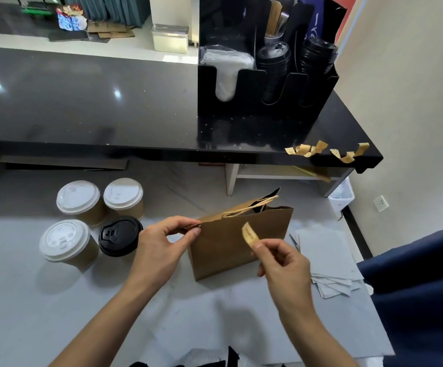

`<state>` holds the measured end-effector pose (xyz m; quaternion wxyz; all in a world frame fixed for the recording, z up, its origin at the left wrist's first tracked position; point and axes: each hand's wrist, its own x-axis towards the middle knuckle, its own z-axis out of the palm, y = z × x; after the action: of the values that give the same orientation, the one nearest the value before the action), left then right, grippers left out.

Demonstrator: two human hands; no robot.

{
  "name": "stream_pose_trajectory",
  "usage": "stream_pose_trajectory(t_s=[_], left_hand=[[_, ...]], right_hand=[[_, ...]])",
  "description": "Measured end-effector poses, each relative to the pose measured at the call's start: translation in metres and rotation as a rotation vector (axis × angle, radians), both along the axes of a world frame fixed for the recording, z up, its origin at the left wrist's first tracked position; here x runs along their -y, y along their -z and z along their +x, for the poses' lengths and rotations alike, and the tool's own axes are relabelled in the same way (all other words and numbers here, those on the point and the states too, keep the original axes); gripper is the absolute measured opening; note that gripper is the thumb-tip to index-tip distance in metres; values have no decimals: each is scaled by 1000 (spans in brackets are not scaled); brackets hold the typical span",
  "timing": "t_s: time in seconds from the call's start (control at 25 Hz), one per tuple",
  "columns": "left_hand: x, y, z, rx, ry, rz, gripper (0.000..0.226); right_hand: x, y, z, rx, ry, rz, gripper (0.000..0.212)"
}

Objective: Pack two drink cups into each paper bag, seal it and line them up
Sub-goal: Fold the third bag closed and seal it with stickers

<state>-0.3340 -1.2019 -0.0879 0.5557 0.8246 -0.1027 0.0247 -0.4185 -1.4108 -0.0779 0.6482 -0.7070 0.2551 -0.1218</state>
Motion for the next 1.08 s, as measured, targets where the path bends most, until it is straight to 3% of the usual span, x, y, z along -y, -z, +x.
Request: stream_pose_trajectory(t_s=[0.16,0.28,0.8,1.08], left_hand=[[-2,-3,-4,84,1,124,16],[-2,-6,-6,167,24,191,23],[-6,-4,0,143,137,72,18],[-7,-8,3,250,263,193,45]], right_hand=[[-40,-4,0,6,-172,75,5],[-55,-11,14,-34,-164,141,9],[-67,-11,30,-105,-71,185,12],[-66,-13,35,-133,-75,198,14]])
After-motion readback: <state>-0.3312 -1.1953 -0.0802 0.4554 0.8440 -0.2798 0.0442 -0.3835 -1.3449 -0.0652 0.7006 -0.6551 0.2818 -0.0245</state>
